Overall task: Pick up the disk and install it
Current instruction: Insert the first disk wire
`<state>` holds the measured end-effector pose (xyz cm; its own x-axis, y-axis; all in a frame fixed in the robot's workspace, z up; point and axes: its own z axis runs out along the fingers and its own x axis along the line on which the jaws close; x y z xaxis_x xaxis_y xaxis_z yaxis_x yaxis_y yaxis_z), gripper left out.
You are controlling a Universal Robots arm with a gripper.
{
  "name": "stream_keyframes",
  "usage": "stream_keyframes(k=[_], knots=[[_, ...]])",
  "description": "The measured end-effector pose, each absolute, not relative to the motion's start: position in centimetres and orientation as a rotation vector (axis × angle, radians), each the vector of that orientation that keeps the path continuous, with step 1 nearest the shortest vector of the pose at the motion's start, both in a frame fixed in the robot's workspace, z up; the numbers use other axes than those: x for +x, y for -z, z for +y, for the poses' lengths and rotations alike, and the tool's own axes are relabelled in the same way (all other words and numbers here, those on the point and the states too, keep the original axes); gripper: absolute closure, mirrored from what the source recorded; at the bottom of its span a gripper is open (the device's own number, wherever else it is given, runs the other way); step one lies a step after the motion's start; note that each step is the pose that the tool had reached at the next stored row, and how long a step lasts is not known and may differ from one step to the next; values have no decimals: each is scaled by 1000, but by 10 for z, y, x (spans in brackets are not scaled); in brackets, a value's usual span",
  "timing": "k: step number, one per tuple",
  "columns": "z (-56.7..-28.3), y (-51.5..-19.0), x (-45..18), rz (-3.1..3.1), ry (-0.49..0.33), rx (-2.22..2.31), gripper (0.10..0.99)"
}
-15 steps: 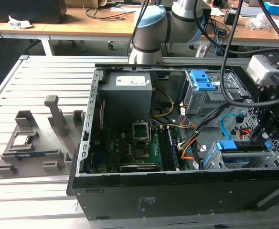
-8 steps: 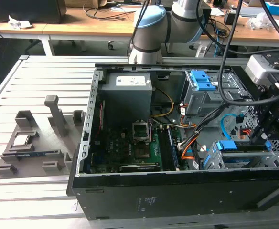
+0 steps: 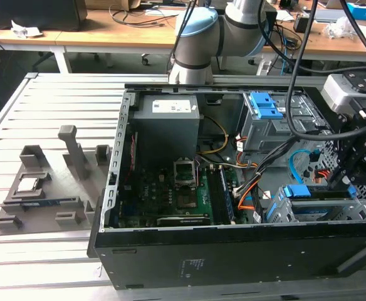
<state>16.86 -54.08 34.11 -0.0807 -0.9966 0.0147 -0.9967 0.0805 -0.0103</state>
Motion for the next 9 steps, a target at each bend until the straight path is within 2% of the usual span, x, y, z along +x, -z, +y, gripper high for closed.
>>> stream_keyframes(k=[9], knots=[[-541,-343,169,-2320,3,2139,918]])
